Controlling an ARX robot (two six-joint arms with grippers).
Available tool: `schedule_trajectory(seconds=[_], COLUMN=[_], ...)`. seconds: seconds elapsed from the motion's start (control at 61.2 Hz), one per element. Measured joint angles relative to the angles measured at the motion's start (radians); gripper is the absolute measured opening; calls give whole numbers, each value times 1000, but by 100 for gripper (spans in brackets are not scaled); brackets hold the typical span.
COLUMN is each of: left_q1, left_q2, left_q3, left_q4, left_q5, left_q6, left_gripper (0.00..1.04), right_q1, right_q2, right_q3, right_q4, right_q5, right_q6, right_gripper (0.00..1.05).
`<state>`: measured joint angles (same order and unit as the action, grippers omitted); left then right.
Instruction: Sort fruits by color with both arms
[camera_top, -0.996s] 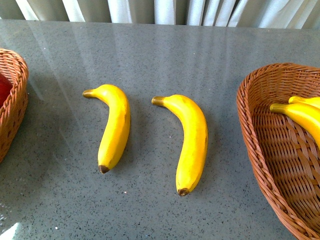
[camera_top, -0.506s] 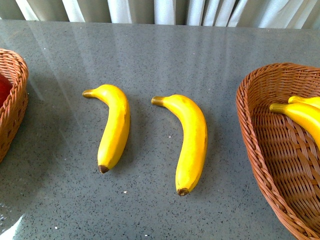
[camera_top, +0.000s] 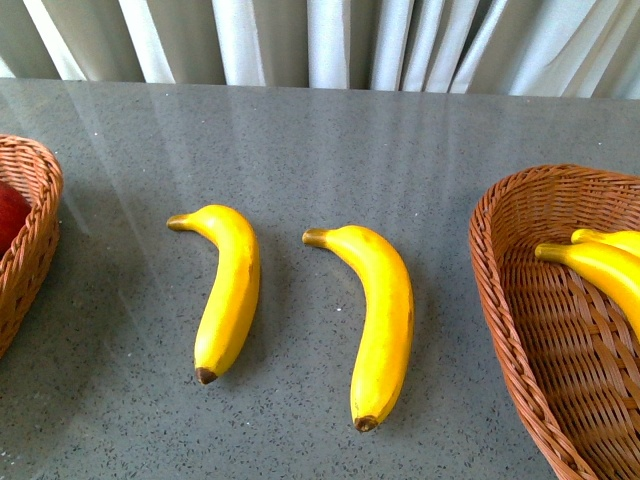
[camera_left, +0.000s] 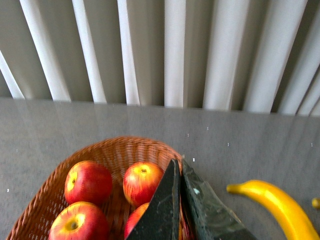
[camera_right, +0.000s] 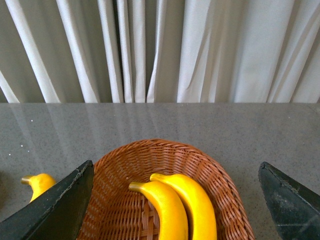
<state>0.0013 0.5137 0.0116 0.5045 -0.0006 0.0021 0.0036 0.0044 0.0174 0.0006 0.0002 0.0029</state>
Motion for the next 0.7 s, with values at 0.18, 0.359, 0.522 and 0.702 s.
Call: schedule_trajectory(seconds=[0.18, 0.359, 0.522, 0.702], left_q1=[0, 0, 0, 0], left_q2=[-111, -191, -247, -312], left_q3=[0, 0, 0, 0], left_q4=[-102, -180, -237, -301], left_q5=[0, 0, 0, 0], left_q6=[0, 0, 0, 0], left_gripper=[2, 2, 2, 2], right_q1=[0, 0, 0, 0], right_q2=[0, 0, 0, 0], right_q3=[0, 0, 0, 0], right_q4=[0, 0, 0, 0], right_q5=[0, 0, 0, 0], right_q6=[0, 0, 0, 0], right_gripper=[96, 96, 96, 96])
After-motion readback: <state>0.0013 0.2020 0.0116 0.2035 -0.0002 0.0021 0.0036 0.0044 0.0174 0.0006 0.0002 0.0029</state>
